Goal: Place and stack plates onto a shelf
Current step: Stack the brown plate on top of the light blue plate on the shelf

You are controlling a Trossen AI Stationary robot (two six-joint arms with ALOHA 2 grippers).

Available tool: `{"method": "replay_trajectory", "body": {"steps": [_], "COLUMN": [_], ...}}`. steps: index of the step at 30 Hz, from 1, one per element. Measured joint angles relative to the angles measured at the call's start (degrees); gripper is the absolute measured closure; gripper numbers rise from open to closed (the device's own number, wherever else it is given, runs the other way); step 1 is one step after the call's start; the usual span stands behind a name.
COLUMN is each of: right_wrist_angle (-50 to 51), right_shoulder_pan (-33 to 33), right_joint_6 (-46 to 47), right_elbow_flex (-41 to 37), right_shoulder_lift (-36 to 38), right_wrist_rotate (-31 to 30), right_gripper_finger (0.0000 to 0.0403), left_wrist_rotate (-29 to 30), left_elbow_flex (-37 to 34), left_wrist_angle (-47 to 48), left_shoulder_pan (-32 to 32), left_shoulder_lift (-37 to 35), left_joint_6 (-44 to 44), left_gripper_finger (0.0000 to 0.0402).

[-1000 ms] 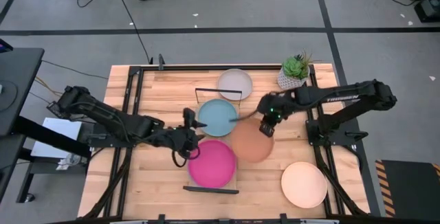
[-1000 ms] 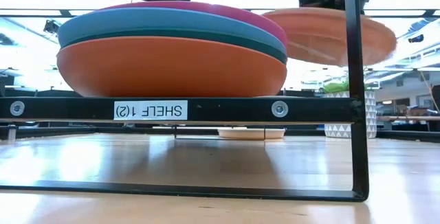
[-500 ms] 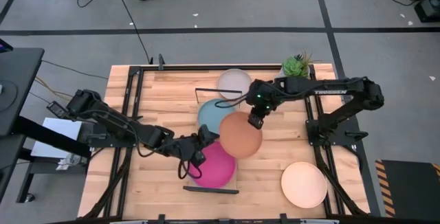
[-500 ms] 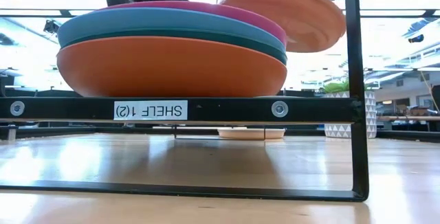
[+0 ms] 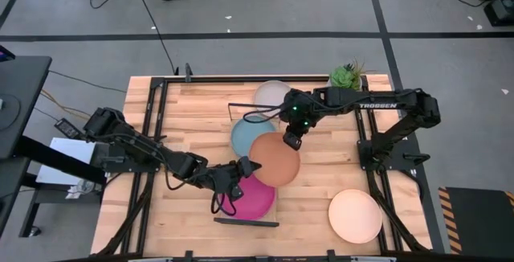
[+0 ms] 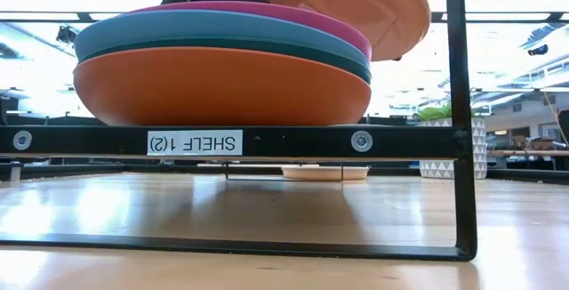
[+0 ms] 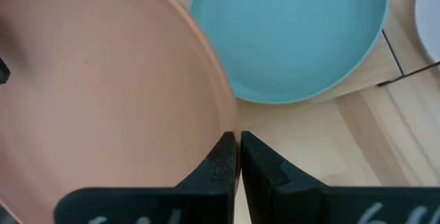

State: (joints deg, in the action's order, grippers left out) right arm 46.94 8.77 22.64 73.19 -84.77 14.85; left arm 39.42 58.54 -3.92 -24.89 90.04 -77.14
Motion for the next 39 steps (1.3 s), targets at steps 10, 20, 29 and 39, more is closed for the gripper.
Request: {"method": "replay_trajectory", "body": {"steps": [10, 20, 29, 39], "right_wrist_angle": [-2.84, -1.25, 0.7, 0.51], "right_shoulder_pan": [0.34, 4.97, -1.85, -12.73], "right_joint_6": [-1.97, -3.51, -1.57, 3.38], "right_elbow_flex": [0.02, -0.04, -1.75, -9.9], "right_shoulder_lift": [0.26, 10.91, 21.91, 23.64], "right_wrist_rotate": [2.81, 1.6, -11.47, -18.88], "right_gripper_finger": [0.0345, 0.0284, 0.0277, 0.0278], "left_wrist_rotate": [0.4, -2.82, -12.13, -13.38], "left_elbow_flex": [-0.07, 0.09, 0.04, 0.0], "left_wrist_angle": [0.92, 10.64, 19.88, 18.89], "left_shoulder_pan": [-1.26, -0.21, 10.44, 16.73], "left_shoulder_lift": [0.11, -2.16, -3.53, -0.35], "left_joint_6": [6.79, 23.62, 40.82, 39.85], "left_gripper_finger": [0.0346, 0.0344, 0.0344, 0.0337]}}
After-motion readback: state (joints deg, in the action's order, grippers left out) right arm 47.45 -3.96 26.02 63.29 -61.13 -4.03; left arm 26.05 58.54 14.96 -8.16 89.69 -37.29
